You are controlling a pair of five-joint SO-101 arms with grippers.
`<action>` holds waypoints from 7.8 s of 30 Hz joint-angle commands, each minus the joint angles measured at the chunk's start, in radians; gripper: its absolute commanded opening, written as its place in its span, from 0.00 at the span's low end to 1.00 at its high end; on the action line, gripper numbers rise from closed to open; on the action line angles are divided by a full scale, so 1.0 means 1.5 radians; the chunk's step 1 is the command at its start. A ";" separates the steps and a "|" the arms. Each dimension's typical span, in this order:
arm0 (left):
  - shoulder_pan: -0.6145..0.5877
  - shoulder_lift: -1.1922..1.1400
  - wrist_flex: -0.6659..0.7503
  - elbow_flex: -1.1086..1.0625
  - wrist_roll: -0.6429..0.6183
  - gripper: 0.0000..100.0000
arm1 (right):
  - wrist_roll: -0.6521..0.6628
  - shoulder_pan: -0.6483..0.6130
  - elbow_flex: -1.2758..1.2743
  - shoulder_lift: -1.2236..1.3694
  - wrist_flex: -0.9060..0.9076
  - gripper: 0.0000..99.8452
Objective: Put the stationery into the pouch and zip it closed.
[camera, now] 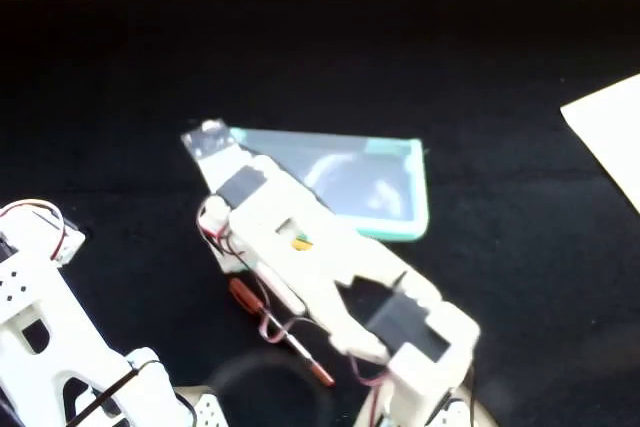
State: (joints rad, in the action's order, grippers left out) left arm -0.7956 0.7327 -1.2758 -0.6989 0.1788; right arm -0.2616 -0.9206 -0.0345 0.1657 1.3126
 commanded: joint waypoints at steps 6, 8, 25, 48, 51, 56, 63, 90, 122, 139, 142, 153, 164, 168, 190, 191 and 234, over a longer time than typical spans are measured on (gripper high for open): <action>-0.002 0.003 0.005 0.002 -0.001 0.23 | 0.043 0.007 -0.016 -0.093 0.023 0.01; -0.002 0.003 0.005 0.002 -0.001 0.23 | 0.044 0.009 -0.055 -0.065 -0.006 0.01; -0.001 0.003 0.005 0.002 -0.001 0.23 | 0.043 0.026 -0.128 0.067 -0.188 0.01; -0.001 -0.001 0.007 0.002 -0.001 0.23 | 0.040 0.023 -0.067 0.066 -0.187 0.09; -0.001 -0.001 0.007 0.002 -0.001 0.23 | 0.039 0.023 -0.067 0.066 -0.187 0.09; -0.001 -0.001 0.007 0.002 -0.001 0.23 | 0.039 0.023 -0.067 0.066 -0.187 0.01; -0.001 -0.002 0.007 0.002 -0.001 0.23 | 0.039 0.023 -0.066 0.061 -0.185 0.01; 0.021 -0.002 0.004 0.001 -0.001 0.23 | 0.065 0.026 0.259 -0.278 0.062 0.01; 0.405 0.005 -0.237 0.291 0.267 0.23 | 0.203 0.209 0.608 -0.278 0.184 0.01; 0.441 -0.002 -0.200 0.639 0.045 0.23 | 0.198 0.205 0.603 -0.279 0.192 0.01; 0.473 -0.003 -0.160 0.631 0.002 0.23 | 0.198 0.190 0.603 -0.278 0.204 0.01; 0.530 -0.107 -0.079 0.643 -0.073 0.23 | 0.164 0.140 0.602 -0.278 0.255 0.01; 0.528 -0.221 0.048 0.668 -0.073 0.23 | 0.161 0.140 0.603 -0.280 0.271 0.01; 0.527 -0.295 0.045 0.731 -0.072 0.23 | 0.161 0.126 0.603 -0.280 0.273 0.01; 0.532 -0.382 -0.066 0.799 -0.069 0.23 | 0.161 0.110 0.603 -0.278 0.286 0.01; 0.533 -0.382 -0.064 0.799 -0.069 0.23 | 0.161 0.110 0.603 -0.278 0.286 0.01; 0.462 -0.374 -0.048 0.598 0.079 0.01 | 0.166 0.265 0.608 -0.279 0.279 0.01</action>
State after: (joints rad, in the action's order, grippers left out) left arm -0.0683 0.1726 -1.2942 0.2140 0.2585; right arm -0.0100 -0.6276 0.8707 -0.2225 1.7392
